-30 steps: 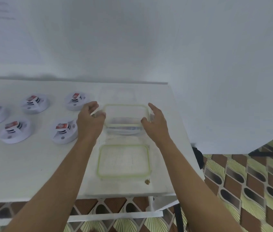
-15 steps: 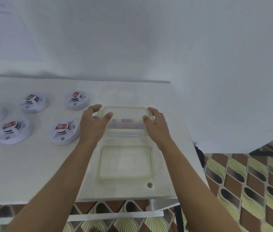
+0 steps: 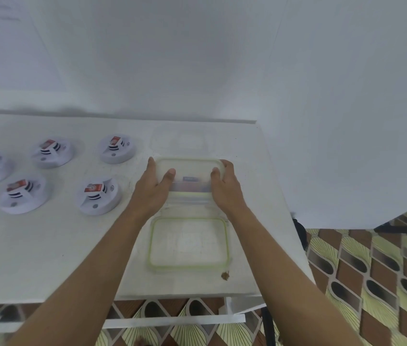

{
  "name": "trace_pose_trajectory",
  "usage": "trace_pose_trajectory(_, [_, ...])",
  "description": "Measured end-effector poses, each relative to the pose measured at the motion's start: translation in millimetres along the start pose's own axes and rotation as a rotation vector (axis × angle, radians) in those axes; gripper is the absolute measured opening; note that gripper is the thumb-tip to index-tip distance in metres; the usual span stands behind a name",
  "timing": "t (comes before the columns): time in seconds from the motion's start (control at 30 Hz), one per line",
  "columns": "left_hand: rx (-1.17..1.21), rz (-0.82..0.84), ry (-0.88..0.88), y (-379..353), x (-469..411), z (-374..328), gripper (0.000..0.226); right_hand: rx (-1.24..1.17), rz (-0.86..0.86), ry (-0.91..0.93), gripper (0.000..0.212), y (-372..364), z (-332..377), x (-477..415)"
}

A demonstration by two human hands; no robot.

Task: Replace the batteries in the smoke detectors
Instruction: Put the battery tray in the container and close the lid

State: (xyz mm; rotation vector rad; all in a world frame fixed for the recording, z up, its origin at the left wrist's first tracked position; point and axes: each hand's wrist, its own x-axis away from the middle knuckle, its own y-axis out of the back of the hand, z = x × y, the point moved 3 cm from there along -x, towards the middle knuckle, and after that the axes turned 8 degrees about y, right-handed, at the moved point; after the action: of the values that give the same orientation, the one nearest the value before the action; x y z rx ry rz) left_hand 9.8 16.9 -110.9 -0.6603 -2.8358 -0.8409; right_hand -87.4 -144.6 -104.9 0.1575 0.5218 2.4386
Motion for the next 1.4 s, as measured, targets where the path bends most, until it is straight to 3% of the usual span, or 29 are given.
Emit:
trace_pose_trajectory(0.4, [0.027, 0.003, 0.027, 1.5, -0.8, 5.6, 0.067, -0.018, -0.020, -0.008, 0.044, -3.3, -1.7, -0.7])
trace_pose_trajectory(0.57, [0.214, 0.086, 0.021, 5.2, -4.9, 3.3, 0.067, -0.137, -0.022, -0.058, 0.046, 1.6, -2.9, 2.1])
trace_pose_trajectory(0.7, [0.293, 0.008, 0.090, 8.5, -8.6, 5.2, 0.069, -0.321, -0.168, -0.153, 0.051, 8.2, -12.1, 10.8])
trace_pose_trajectory(0.77, [0.298, 0.020, 0.118, 3.7, -2.5, 2.6, 0.080, -0.344, -0.245, -0.145, 0.049, 9.9, -15.1, 15.9])
trace_pose_trajectory(0.9, [0.142, 0.082, 0.122, -8.7, 1.9, 0.5, 0.115, -0.309, -0.292, -0.120, 0.049, 7.8, -14.9, 13.6])
trace_pose_trajectory(1.03, [-0.147, 0.039, -0.082, -9.3, -2.2, -21.5, 0.106, -0.299, -0.262, -0.117, 0.043, 4.2, -12.8, 4.2])
trace_pose_trajectory(1.1, [-0.248, 0.124, -0.181, -9.9, -5.1, -31.1, 0.103, -0.284, -0.255, -0.097, 0.041, 5.6, -11.5, 2.4])
trace_pose_trajectory(1.2, [-0.231, 0.259, -0.218, -11.6, -10.7, -31.2, 0.095, -0.267, -0.242, -0.084, 0.040, 7.1, -12.6, 0.9])
trace_pose_trajectory(1.4, [-0.113, 0.251, -0.195, -15.6, -15.7, -23.3, 0.090, -0.252, -0.254, -0.088, 0.039, 3.7, -15.8, -3.0])
